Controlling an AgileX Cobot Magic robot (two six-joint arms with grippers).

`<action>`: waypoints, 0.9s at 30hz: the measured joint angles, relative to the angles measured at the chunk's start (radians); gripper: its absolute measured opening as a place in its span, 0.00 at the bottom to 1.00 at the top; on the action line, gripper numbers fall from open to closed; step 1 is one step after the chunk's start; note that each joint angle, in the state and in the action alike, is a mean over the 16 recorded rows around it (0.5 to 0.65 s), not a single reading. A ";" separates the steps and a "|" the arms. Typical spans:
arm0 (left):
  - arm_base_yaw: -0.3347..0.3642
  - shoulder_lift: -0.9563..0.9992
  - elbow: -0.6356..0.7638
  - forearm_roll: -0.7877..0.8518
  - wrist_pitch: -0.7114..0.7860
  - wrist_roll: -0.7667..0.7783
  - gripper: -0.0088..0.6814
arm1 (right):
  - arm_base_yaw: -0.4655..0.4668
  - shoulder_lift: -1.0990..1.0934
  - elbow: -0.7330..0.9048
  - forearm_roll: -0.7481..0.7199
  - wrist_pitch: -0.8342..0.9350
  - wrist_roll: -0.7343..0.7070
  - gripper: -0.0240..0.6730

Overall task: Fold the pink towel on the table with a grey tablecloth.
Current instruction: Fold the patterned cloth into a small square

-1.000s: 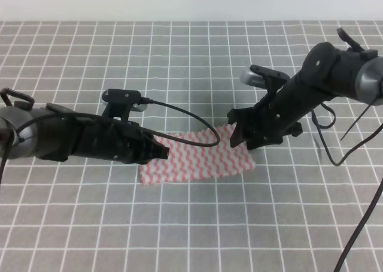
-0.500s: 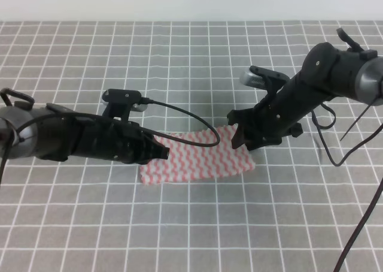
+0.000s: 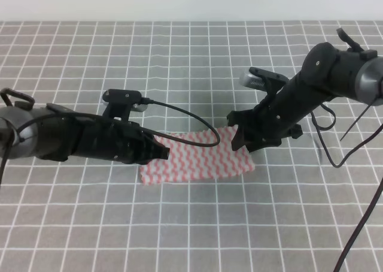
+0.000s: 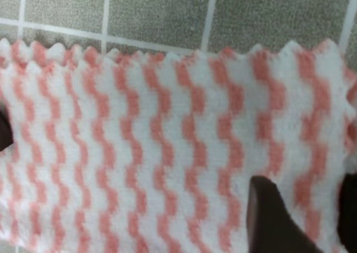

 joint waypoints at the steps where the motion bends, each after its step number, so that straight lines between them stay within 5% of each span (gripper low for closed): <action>1: 0.000 0.000 0.000 0.000 0.001 0.000 0.01 | 0.000 0.000 0.000 0.000 0.001 0.000 0.38; 16: 0.000 0.001 0.000 0.000 0.010 0.000 0.01 | 0.000 0.000 0.000 -0.001 0.011 0.001 0.32; 27: 0.000 0.001 0.000 -0.001 0.013 0.000 0.01 | 0.000 0.001 0.000 -0.015 0.027 0.000 0.15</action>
